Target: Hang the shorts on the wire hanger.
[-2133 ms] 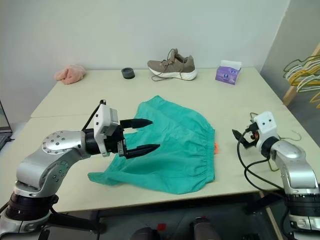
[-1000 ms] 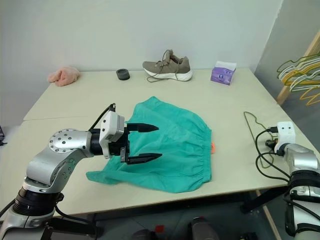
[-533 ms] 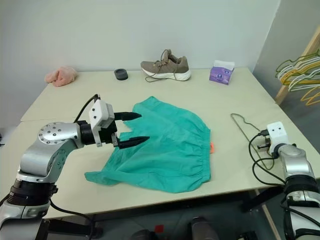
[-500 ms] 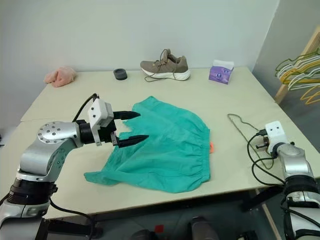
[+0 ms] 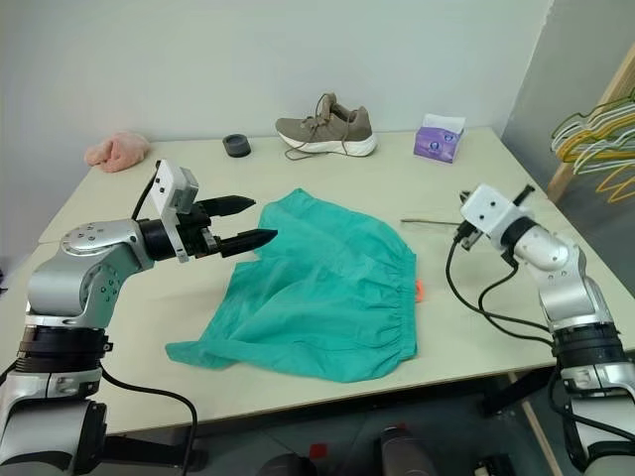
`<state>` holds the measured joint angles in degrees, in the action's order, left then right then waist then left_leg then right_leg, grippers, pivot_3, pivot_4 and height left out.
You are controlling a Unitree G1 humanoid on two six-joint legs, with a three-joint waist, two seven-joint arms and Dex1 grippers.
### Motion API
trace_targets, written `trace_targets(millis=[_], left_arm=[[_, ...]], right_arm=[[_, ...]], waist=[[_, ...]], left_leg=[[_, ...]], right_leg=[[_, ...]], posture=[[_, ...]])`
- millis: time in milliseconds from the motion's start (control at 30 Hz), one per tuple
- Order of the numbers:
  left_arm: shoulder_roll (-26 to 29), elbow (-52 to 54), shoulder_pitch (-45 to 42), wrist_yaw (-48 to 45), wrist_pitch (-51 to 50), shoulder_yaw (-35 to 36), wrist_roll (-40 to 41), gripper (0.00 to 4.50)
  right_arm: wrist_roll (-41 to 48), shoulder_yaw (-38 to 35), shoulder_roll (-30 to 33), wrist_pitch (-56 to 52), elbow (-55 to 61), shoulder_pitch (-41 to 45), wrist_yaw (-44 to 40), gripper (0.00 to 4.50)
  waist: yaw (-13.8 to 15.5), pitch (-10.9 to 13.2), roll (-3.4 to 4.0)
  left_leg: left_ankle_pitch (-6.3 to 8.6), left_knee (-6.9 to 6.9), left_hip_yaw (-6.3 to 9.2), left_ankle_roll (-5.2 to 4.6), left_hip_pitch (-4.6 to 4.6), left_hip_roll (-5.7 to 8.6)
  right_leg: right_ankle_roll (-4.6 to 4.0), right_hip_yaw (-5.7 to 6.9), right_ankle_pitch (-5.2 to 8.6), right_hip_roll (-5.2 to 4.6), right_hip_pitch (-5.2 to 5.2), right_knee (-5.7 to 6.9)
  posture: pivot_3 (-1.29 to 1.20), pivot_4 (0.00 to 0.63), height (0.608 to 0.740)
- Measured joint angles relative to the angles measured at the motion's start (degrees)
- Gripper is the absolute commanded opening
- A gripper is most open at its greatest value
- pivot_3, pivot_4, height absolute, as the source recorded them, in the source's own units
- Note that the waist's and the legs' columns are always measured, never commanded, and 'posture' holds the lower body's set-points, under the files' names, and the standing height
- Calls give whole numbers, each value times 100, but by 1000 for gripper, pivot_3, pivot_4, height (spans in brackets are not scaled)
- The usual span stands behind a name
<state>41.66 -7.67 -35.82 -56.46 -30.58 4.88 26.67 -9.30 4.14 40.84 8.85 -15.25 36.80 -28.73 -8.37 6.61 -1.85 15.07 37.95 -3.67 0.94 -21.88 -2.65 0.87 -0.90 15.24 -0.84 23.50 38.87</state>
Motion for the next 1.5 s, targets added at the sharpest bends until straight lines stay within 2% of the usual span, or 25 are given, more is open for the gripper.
trace_targets(millis=[233,333,467,667,833,1000,1233,1433,1500], left_arm=[[-46,-128,-111,34,-22,118,31,4500],[63,261,181,-352,-214,67,222,4500],[388,1038,820,-1016,-511,-200,467,4500],[371,1416,931,-1140,145,-520,60,4500],[201,1336,919,-982,645,-687,-320,4500],[178,1271,919,-936,773,-699,-417,4500],[177,1276,926,-949,887,-720,-449,4500],[177,1271,925,-999,983,-745,-470,4500],[177,1271,925,-1033,995,-782,-501,4500]], right_arm=[[-109,52,5,195,90,127,-233,37],[-113,123,147,26,40,-130,-521,37],[-170,180,500,-3,-274,-875,-932,1354],[-598,420,779,229,-510,-1045,-1053,3382],[-1405,977,598,454,-1358,-544,-647,3382],[-1499,1123,172,528,-2257,28,-592,3382],[-836,903,-336,-444,-3898,1256,-1881,3382],[-637,835,-435,-1110,-4771,1793,-2715,3382],[-651,851,-457,-1151,-4848,1836,-2776,3011]], waist=[[4,0,-1],[3,0,-1],[25,5,-1],[-10,7,2],[-82,7,2],[-141,7,2],[-229,4,-2],[-237,-11,-20],[-237,-19,-31]], left_leg=[[0,0,-3,1,-1,2],[1,0,-6,3,-1,3],[3,0,-8,6,-3,8],[3,1,-11,5,11,8],[3,0,-11,5,6,10],[3,0,-8,5,6,9],[3,1,5,5,10,8],[3,1,16,5,11,8],[3,1,19,5,12,6]], right_leg=[[-9,0,-5,-11,0,0],[-14,0,-8,-19,0,1],[-10,1,-4,-23,1,4],[9,-4,7,-16,-3,9],[8,-7,7,-15,-1,7],[-5,-5,-1,-15,-1,6],[-15,5,-7,-15,-14,4],[-16,16,-8,-18,-21,2],[-16,18,-8,-19,-23,3]], posture=[[-185,90,740],[-183,92,740],[-182,94,740],[-186,94,740],[-184,92,740],[-178,88,740],[-174,81,740],[-167,79,740],[-167,79,740]])
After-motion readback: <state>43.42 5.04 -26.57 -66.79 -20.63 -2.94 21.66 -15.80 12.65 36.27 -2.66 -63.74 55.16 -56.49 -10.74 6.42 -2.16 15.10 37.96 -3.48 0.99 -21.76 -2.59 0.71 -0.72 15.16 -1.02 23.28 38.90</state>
